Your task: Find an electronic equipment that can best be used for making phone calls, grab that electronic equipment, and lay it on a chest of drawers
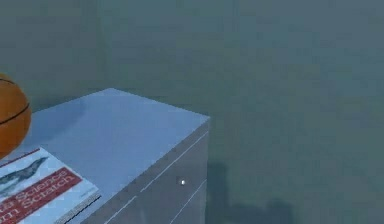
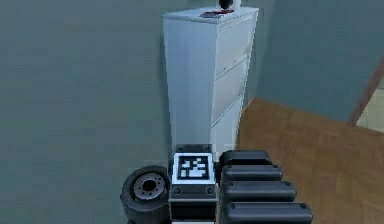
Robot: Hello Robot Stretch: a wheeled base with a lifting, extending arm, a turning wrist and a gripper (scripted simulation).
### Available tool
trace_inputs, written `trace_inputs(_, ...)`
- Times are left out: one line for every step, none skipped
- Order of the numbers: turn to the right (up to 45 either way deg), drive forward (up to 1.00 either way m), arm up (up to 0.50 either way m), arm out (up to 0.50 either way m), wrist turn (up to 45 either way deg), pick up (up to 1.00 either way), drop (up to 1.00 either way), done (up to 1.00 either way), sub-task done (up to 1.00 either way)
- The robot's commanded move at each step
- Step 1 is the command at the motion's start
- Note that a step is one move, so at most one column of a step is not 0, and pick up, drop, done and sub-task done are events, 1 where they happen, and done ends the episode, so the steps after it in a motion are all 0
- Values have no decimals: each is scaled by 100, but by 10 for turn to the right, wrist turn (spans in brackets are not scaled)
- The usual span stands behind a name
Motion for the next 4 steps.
trace_inputs(-30, 0, 0, 0, 0, 0, 0, 0, 0)
trace_inputs(60, 0, 0, 0, 0, 0, 0, 0, 0)
trace_inputs(-30, 0, 0, 0, 0, 0, 0, 0, 0)
trace_inputs(60, 0, 0, 0, 0, 0, 0, 0, 0)
